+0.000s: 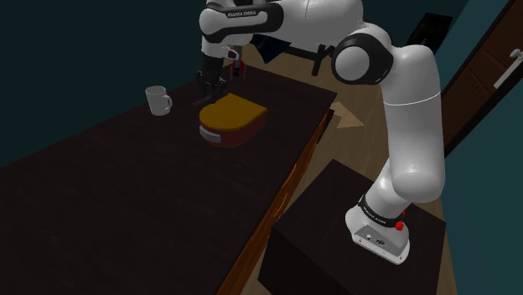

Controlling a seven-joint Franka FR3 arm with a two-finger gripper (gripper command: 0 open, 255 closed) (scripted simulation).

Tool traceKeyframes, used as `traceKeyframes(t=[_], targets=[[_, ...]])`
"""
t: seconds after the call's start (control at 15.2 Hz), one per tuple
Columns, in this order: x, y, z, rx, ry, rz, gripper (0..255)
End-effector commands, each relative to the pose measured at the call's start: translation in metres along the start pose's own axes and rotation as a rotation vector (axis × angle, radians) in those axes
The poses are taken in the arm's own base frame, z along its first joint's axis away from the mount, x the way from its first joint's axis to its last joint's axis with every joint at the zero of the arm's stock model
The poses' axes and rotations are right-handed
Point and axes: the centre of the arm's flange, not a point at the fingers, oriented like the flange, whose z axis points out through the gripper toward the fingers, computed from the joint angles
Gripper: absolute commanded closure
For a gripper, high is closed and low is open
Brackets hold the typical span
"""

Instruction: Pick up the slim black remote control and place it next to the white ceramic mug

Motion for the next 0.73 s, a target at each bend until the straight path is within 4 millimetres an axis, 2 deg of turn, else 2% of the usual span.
traceKeyframes(t=[0.0, 0.66], targets=[[0.003, 0.001, 0.011, 0.001, 0.0, 0.0, 255], [0.014, 0.003, 0.062, 0.001, 0.0, 0.0, 255]])
